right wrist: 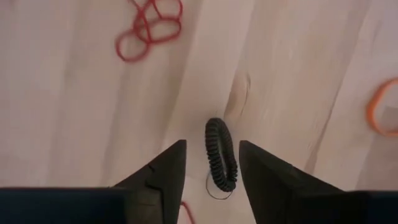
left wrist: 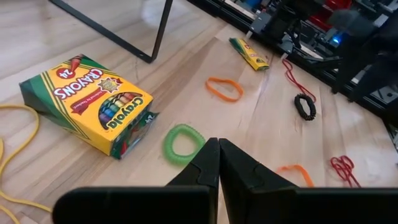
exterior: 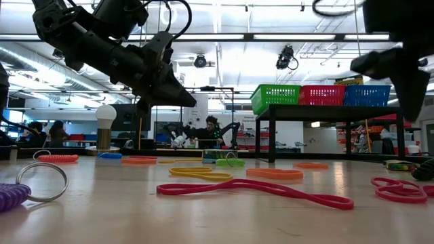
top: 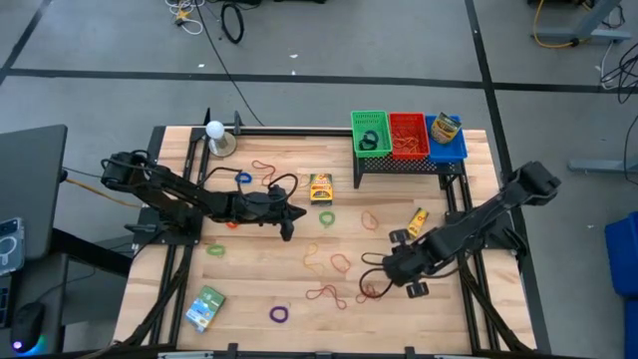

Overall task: Pick & Place Office Desk Supplies
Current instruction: Put the black spring keychain into the green bin

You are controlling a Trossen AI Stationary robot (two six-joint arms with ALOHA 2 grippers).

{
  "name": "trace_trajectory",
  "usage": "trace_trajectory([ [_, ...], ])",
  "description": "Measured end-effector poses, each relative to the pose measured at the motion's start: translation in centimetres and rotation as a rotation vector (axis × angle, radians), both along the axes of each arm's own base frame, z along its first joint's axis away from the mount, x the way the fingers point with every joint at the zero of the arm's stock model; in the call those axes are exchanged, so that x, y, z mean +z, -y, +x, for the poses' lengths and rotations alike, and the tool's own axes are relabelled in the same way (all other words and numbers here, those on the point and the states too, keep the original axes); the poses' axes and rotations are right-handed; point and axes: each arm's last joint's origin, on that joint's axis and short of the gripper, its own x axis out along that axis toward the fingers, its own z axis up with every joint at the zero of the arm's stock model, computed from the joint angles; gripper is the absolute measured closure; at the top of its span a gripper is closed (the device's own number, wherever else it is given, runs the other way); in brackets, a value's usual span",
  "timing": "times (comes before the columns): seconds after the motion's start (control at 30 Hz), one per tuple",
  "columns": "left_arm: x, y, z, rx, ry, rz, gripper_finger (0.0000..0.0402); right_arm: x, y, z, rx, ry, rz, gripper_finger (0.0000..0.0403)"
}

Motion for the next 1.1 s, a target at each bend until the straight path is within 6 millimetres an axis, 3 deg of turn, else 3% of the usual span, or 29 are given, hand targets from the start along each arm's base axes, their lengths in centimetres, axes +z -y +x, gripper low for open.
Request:
trace_trajectory([
  [0.3, 0.0, 0.0, 0.0, -0.009, -0.001, -0.001, 0.0392, -3.7, -0.6, 0.9, 0.060, -0.136, -0.110, 0.0243],
  [0.53, 0.0, 0.2, 0.0, -0.052, -0.001, -0.023, 0.0392, -5.0, -0.7, 1.2, 0.055, -0.158, -0.173, 0.0251],
  [1.1, 0.0, 0.2, 0.0, -0.055, -0.004, -0.014, 0.0392, -5.2, -0.7, 1.2, 0.007, -0.168, -0.173, 0.0362],
])
